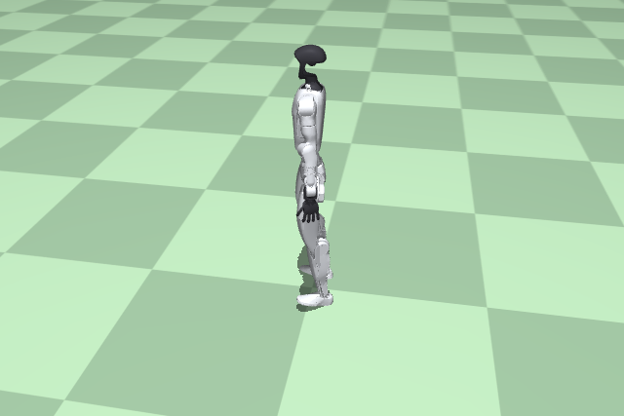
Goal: In place motions
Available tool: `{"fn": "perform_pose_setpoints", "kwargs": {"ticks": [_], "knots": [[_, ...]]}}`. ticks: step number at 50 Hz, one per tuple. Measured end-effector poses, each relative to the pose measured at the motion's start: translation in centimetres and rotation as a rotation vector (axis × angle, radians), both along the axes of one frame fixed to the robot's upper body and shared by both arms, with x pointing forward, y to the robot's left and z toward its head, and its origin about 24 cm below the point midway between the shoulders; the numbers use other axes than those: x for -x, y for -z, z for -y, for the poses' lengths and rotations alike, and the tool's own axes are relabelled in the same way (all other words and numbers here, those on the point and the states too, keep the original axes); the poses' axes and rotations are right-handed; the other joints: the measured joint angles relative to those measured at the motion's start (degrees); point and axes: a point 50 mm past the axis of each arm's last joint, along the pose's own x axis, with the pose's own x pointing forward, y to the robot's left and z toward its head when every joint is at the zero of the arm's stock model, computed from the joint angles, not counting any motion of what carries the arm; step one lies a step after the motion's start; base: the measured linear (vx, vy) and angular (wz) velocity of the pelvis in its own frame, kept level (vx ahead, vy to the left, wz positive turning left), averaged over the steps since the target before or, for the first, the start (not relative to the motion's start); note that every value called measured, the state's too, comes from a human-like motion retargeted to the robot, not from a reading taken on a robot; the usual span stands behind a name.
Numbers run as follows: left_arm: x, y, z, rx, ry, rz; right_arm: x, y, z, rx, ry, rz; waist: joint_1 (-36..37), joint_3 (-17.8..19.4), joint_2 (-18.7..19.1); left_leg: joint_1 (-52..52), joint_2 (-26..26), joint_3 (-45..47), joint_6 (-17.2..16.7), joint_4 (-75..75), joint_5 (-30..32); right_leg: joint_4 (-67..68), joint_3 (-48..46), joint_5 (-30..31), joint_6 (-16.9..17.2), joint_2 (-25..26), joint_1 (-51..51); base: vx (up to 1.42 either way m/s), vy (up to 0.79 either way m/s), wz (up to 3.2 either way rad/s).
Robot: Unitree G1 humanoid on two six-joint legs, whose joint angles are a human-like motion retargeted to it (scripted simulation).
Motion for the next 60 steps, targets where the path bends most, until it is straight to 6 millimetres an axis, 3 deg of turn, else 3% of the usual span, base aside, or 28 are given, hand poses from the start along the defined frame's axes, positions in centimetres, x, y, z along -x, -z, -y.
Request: {"fn": "perform_pose_setpoints", "kwargs": {"ticks": [60], "knots": [[-0.06, -0.02, -0.22, -0.029, -0.003, 0.006, 0.11, -0.02, 0.02, 0.003, -0.01, -0.012, -0.2, -0.1, -0.2, 0.2, 0.1, 0.0, 0.1, 0.1, 0.3, 0.0, 0.2, -0.1, -0.3, 0.3, 0.1, 0.0, 0.0, 0.0]]}}
